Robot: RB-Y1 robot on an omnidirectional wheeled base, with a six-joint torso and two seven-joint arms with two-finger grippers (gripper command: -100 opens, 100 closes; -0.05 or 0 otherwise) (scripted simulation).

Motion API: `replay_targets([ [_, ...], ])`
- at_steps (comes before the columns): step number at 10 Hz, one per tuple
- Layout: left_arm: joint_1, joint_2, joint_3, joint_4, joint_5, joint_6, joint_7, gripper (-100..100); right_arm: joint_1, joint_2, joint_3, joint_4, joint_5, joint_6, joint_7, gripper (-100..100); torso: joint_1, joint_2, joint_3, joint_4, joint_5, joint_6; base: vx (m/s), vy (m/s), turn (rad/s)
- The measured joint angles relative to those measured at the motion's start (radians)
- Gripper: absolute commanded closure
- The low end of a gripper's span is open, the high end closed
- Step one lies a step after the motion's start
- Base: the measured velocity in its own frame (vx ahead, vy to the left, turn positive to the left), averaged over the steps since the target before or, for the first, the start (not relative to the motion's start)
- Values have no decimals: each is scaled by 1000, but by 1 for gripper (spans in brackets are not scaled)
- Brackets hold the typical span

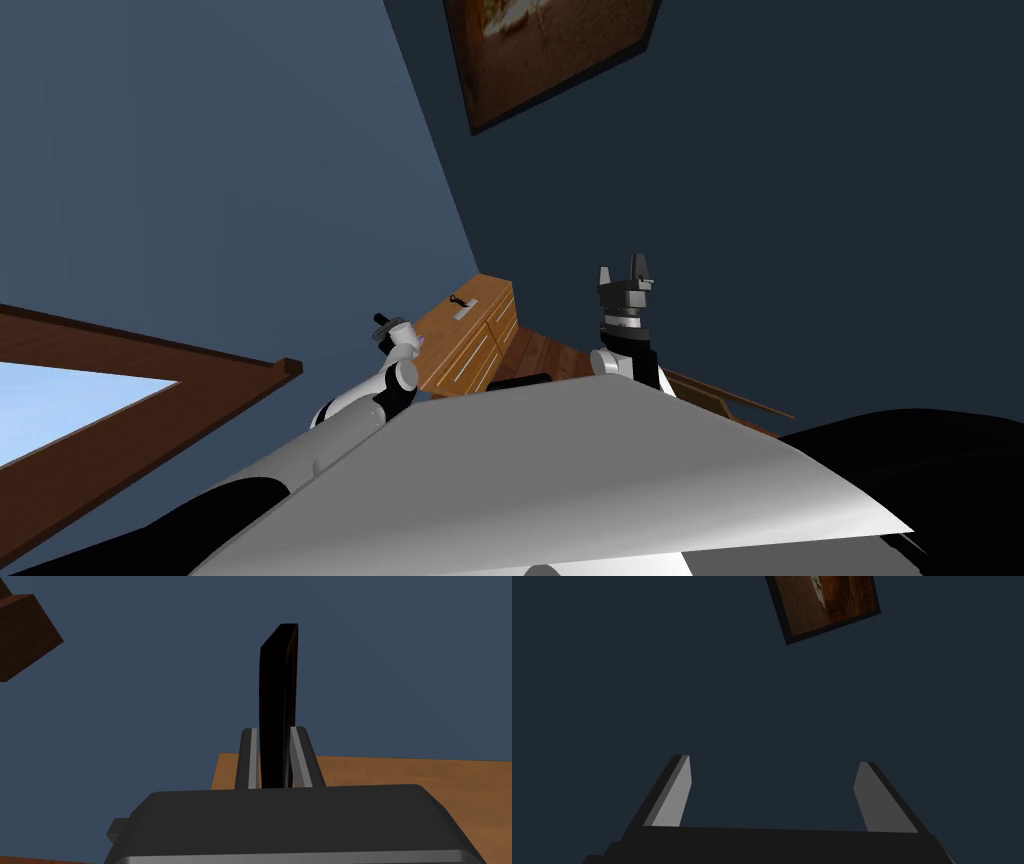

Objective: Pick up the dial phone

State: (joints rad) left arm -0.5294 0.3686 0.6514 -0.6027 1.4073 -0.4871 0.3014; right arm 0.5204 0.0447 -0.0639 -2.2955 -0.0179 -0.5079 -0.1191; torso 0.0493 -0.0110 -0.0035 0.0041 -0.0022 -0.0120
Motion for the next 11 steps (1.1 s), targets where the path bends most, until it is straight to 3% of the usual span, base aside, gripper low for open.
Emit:
replay_targets([
  [1, -6, 3, -4, 9, -8, -8, 7, 100, 0, 0, 0, 0, 0, 0, 0, 0, -3, -4, -2, -1, -1, 0, -98, 96, -136],
  [2, -28, -29, 19, 9, -24, -32, -4, 100, 0, 0, 0, 0, 0, 0, 0, 0, 0, -1, -1, 0, 0, 4, -150, 119, -157],
  [4, -67, -41, 20, 44, -65, -69, 11, 100, 0, 0, 0, 0, 0, 0, 0, 0, 0, 1, 0, 0, -1, -1, -96, 83, -54],
  [6, -137, -56, 18, 145, -139, -137, 73, 100, 0, 0, 0, 0, 0, 0, 0, 0, 1, 2, 1, 1, -1, 1, -111, 87, -81],
  [7, -140, -72, 33, 123, -140, -145, 56, 100, 0, 0, 0, 0, 0, 0, 0, 0, -2, 1, 0, 0, -2, -1, -152, 95, -103],
  [8, -188, -75, 35, 199, -182, -182, 77, 100, 0, 0, 0, 0, 0, 0, 0, 0, -1, 3, 1, 0, -1, 3, -160, 103, -135],
  [9, -203, -99, 53, 186, -197, -203, 68, 100, 0, 0, 0, 0, 0, 0, 0, 0, -2, 4, 2, 1, -1, 1, -170, 147, -170],
  [10, -212, -148, 91, 143, -212, -217, 20, 100, 0, 0, 0, 0, 0, 0, 0, 0, 0, 5, 3, 1, -1, 3, -181, 138, -126],
  [11, -230, -170, 100, 142, -236, -237, 9, 100, 0, 0, 0, 0, 0, 0, 0, 0, 0, 6, 3, 1, -1, 1, -90, 58, 11],
])
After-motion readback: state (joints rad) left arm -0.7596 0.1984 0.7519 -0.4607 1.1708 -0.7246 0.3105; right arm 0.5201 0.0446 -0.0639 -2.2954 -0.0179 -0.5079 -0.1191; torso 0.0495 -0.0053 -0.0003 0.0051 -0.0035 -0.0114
